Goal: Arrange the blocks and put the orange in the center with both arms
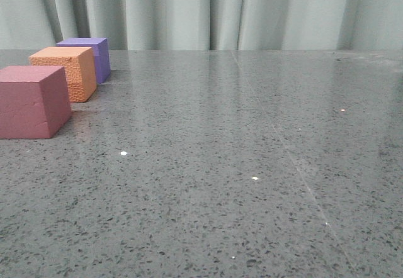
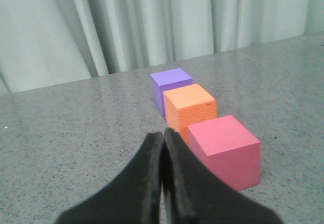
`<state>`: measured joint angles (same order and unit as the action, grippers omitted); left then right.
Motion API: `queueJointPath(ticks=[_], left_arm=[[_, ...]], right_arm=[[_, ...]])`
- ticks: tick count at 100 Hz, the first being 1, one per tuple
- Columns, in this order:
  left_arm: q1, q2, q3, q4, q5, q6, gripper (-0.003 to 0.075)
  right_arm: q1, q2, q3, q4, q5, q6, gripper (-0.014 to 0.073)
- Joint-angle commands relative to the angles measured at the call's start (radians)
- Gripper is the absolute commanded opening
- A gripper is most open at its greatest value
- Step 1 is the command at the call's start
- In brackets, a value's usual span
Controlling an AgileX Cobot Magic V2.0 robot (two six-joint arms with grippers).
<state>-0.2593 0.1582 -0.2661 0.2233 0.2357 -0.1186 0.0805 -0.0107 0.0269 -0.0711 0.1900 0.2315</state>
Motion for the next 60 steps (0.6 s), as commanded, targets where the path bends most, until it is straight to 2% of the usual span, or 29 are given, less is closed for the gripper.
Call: queueJointPath(ticks=[1, 28, 60], left_arm=[[0.065, -0.012, 0.023, -0.060, -0.159, 0.044, -0.0019], [0.164, -0.199, 0.161, -0.090, -0.164, 0.044, -0.0019], [0.179, -0.195, 0.254, -0.085, -0.181, 0.040, -0.0019]], right_arm=[[-0.006, -0.024, -0.013, -0.014, -0.084, -0.004, -0.0067], [-0.006, -0.024, -0.013, -0.014, -0.084, -0.004, -0.0067], [-0.006, -0.024, -0.013, -0.014, -0.084, -0.004, -0.0067]])
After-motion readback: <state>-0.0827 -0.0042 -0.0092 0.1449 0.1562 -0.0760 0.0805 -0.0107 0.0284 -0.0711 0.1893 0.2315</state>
